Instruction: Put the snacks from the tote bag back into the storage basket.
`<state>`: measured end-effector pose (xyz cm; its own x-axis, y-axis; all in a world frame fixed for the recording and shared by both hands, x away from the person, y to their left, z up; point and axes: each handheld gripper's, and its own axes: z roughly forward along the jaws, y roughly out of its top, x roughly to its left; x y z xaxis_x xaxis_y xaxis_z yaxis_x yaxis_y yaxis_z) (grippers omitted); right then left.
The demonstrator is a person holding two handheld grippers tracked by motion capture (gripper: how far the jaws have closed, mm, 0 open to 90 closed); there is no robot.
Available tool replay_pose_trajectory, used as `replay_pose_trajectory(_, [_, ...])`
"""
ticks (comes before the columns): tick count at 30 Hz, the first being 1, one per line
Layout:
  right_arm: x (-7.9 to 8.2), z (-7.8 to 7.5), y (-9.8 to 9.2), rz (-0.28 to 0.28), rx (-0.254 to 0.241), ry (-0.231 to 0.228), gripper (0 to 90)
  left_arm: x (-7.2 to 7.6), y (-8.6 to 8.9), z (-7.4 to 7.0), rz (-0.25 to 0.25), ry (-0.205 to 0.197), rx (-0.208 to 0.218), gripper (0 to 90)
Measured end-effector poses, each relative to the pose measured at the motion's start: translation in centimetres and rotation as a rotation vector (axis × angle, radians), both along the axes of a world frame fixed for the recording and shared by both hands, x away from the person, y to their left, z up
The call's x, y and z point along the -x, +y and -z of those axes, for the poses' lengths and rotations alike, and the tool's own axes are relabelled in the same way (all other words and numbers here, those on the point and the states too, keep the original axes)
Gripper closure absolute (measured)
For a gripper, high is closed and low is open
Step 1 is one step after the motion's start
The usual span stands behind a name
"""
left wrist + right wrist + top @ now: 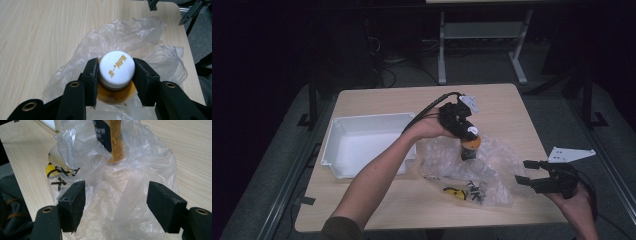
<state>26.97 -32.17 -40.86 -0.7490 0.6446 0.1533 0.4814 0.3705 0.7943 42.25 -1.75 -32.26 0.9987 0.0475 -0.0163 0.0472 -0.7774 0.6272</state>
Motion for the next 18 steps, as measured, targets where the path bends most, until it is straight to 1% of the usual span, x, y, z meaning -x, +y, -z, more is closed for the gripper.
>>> replay_pose_trajectory(3, [0.00, 0.02, -0.04, 0.001, 0.002, -0.002, 30.6, -0.02, -0.03, 0.09, 0.000, 0.005, 0.006, 57.5])
replay_pose_trajectory(5, [0.04, -0.01, -0.10, 0.002, -0.005, -0.003, 30.6, -0.03, -0.06, 0.08, 0.001, 0.006, 0.005, 57.4])
replay_pose_trajectory(7, [0.06, -0.04, -0.15, 0.006, -0.002, -0.003, 30.6, -0.05, -0.06, 0.04, 0.009, -0.005, -0.002, 57.6])
replay_pose_trajectory(10, [0.04, 0.01, -0.11, 0.004, -0.001, -0.002, 30.6, -0.01, -0.08, 0.01, 0.010, -0.007, -0.004, 58.2])
replay_pose_trajectory(14, [0.03, 0.04, -0.06, 0.001, 0.005, -0.004, 30.6, -0.10, -0.11, 0.04, 0.007, -0.002, 0.003, 58.3])
replay_pose_trajectory(18, [-0.02, 0.08, -0.23, 0.008, -0.004, -0.001, 30.6, -0.16, -0.13, -0.03, 0.009, 0.004, -0.003, 58.6])
